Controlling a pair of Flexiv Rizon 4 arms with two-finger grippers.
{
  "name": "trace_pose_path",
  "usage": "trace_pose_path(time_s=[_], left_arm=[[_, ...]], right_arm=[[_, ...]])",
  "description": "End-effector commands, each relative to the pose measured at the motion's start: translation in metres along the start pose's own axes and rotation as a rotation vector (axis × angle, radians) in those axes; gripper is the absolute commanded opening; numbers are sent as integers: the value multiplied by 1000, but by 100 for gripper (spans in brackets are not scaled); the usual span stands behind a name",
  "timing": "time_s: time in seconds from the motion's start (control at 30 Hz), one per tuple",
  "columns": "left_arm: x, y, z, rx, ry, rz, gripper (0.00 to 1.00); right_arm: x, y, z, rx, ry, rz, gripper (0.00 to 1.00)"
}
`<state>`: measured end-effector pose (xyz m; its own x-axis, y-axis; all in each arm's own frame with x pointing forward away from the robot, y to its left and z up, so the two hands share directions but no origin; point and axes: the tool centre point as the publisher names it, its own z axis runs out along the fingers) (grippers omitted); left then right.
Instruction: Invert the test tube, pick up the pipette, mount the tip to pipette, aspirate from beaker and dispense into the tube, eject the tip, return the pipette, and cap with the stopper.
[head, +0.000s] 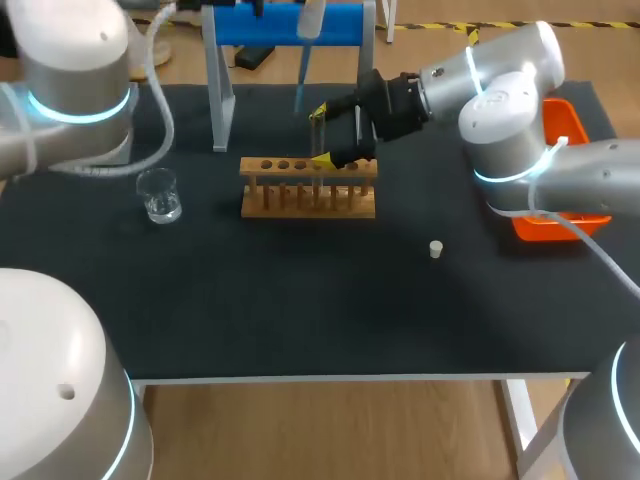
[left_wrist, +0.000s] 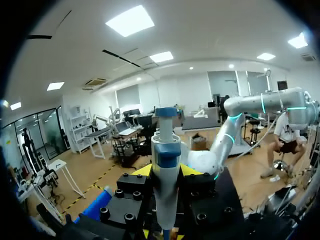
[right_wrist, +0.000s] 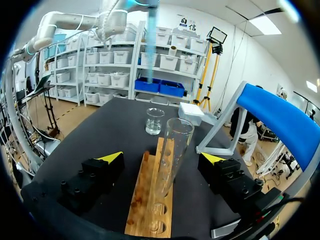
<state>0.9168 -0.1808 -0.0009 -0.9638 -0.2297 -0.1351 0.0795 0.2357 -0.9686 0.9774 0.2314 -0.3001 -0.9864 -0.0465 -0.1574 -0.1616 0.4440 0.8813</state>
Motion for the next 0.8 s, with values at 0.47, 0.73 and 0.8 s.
trace_pose_path(time_s=[0.47, 0.73, 0.8], left_arm=[[93, 77, -20, 27, 50, -40, 0], [103, 104, -1, 58, 106, -68, 0], [102, 109, 3, 73, 115, -67, 0]], right_arm=[[0, 0, 0, 1, 1, 0, 100], [0, 0, 0, 1, 1, 0, 100], [0, 0, 0, 1, 1, 0, 100]])
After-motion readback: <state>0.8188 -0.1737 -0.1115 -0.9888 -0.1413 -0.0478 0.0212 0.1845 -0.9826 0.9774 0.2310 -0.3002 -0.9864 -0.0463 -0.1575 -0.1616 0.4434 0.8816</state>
